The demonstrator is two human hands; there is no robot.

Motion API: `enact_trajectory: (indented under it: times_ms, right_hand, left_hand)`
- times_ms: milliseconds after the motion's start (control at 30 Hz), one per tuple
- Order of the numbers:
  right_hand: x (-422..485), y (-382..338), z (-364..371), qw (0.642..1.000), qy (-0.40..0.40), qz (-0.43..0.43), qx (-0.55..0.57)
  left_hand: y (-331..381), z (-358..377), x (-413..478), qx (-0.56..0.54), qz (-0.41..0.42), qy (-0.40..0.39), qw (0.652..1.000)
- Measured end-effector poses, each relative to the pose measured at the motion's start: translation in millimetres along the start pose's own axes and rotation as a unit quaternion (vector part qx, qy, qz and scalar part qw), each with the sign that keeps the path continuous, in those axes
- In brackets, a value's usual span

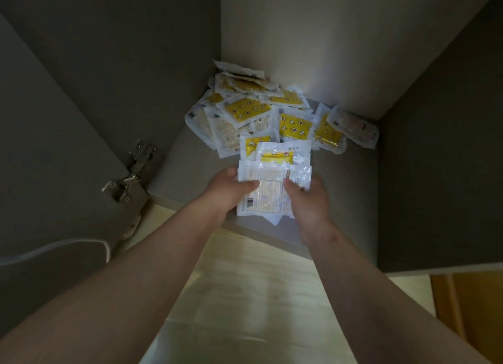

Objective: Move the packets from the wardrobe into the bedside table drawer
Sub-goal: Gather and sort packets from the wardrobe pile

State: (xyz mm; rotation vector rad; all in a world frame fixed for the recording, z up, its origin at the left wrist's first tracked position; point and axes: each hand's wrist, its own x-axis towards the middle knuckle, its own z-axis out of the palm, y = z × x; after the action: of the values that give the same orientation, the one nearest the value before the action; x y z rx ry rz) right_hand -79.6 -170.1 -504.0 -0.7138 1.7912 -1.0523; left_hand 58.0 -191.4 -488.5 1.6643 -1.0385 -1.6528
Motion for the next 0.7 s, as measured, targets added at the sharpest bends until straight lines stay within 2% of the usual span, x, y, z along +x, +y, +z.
enact_trajectory:
  times_ms: [67,200,367,533,700]
  right_hand:
    - [-5,-2,-5,0.998,-0.044,0.01,0.048]
    - [-10,-4,-9,0.974,-0.128,0.032,0.182]
    - [-11,0,-3,0.972,-0.092,0.023,0.215]
    - [-56,-12,-21,0.964,-0.082,0.108,0.23]
    - [-130,-58,-57,0.962,-0.056,0.152,0.222]
  left_hand:
    - [-4,-5,-2,-0.056,-0.006,-0.007,0.998]
    - [-10,-6,-9,-0.183,-0.025,-0.089,0.979]
    - [-17,0,-11,-0.2,-0.012,-0.054,0.978]
    - [-4,9,-58,-0.215,-0.019,-0.067,0.974]
    - [31,14,-138,-0.215,-0.082,-0.052,0.972]
